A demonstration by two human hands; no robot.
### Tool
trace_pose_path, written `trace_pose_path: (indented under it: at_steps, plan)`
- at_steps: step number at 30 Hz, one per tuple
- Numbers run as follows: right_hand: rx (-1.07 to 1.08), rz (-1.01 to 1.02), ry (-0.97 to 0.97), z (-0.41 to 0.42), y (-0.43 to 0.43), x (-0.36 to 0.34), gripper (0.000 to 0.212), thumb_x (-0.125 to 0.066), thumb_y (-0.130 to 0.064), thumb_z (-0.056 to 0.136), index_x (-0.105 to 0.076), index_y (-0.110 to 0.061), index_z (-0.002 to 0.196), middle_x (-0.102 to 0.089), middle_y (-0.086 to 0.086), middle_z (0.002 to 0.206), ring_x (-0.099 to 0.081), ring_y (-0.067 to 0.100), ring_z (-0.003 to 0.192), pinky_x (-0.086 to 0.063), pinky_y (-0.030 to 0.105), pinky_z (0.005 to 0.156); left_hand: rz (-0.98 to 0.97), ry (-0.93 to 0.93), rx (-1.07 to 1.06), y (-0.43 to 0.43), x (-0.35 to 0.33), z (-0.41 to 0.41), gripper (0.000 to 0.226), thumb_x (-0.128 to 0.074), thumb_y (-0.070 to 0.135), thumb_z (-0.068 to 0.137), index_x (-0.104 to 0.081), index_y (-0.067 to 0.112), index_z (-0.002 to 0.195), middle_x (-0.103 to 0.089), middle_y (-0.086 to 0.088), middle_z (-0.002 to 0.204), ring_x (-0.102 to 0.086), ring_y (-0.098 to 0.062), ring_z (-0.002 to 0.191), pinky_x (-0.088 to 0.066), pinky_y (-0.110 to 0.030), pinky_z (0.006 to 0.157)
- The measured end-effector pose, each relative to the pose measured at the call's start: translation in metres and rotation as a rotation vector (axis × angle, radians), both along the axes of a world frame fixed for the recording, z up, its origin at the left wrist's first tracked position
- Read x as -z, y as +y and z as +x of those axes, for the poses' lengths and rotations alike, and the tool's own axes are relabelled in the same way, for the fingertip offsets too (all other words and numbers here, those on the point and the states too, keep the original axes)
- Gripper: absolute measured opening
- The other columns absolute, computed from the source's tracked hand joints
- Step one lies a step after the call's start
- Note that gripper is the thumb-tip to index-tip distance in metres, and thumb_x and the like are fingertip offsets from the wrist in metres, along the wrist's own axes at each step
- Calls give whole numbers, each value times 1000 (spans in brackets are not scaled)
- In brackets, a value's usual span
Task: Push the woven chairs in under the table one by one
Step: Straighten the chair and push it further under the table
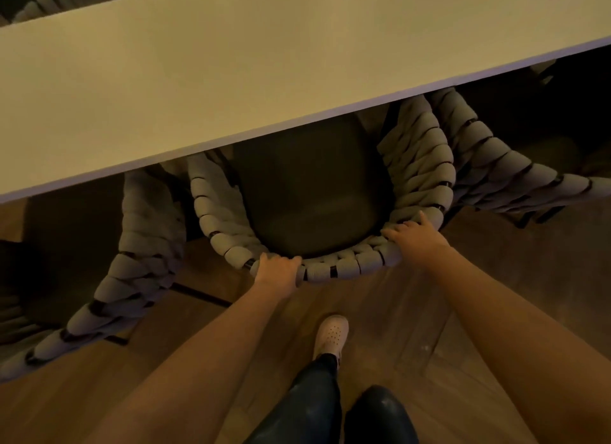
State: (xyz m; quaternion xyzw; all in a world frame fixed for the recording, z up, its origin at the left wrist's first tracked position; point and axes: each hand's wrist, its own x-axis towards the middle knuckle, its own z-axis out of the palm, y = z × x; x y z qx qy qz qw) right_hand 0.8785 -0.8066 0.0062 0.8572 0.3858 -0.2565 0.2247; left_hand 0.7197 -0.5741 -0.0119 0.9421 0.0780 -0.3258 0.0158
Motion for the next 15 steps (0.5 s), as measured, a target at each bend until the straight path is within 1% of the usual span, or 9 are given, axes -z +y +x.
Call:
trace_pose_path:
  at_steps: [2, 4, 6, 7, 8, 10, 12, 15]
  plan:
    - [-54, 1, 15, 12, -2, 0, 64, -57, -34, 94, -26, -29, 149, -45, -1, 146, -39, 25, 137, -8, 55, 118, 17, -32, -33, -1, 7, -1, 42, -56, 40, 91, -47, 30, 130, -60, 1, 123, -51, -23, 118, -30, -45, 105]
    - [-122, 2, 29, 25, -4, -2, 53, -54, -36, 94, -37, -32, 143, -49, -6, 140, -39, 22, 135, -10, 52, 116, 28, -54, -55, -2, 10, -1, 38, -56, 40, 91, -49, 32, 128, -61, 3, 122, -52, -21, 117, -28, -44, 105]
    - [-166, 2, 48, 33, -4, 2, 44, -53, -38, 94, -45, -33, 136, -50, -8, 136, -41, 20, 131, -18, 40, 113, 13, -52, -94, -3, 9, 0, 39, -57, 40, 89, -50, 32, 127, -61, 3, 120, -52, -21, 116, -26, -43, 107]
    - [-162, 6, 72, 33, -6, 7, 40, -52, -37, 95, -48, -31, 134, -50, -7, 135, -41, 20, 130, -20, 34, 110, 6, -52, -109, -4, 9, -2, 40, -58, 40, 88, -50, 32, 127, -62, 3, 119, -53, -20, 116, -26, -43, 108]
    - [-155, 34, 80, 32, -7, 10, 36, -51, -35, 96, -50, -30, 132, -51, -7, 134, -43, 19, 128, -22, 31, 106, -2, -52, -119, -3, 9, -2, 40, -59, 40, 88, -51, 32, 126, -62, 3, 118, -53, -20, 115, -26, -43, 108]
    - [-185, 106, 56, 30, -15, 14, 32, -55, -34, 92, -54, -35, 124, -56, -9, 125, -48, 19, 121, -25, 33, 103, -18, -56, -133, -7, 12, -5, 38, -59, 41, 88, -51, 34, 124, -61, 3, 117, -53, -20, 113, -27, -42, 106]
    - [-221, 114, 34, 25, -23, 11, 31, -59, -33, 88, -55, -38, 118, -59, -9, 117, -52, 19, 114, -27, 37, 102, -33, -71, -161, -16, 17, -13, 39, -59, 44, 86, -51, 37, 124, -62, 5, 114, -54, -19, 111, -28, -42, 104]
    - [-243, 94, 27, 12, -31, 8, 29, -57, -29, 89, -55, -36, 117, -62, -7, 112, -55, 19, 109, -27, 40, 105, -28, -78, -196, -30, 22, -32, 44, -60, 46, 85, -50, 41, 127, -62, 6, 114, -53, -19, 112, -29, -43, 105]
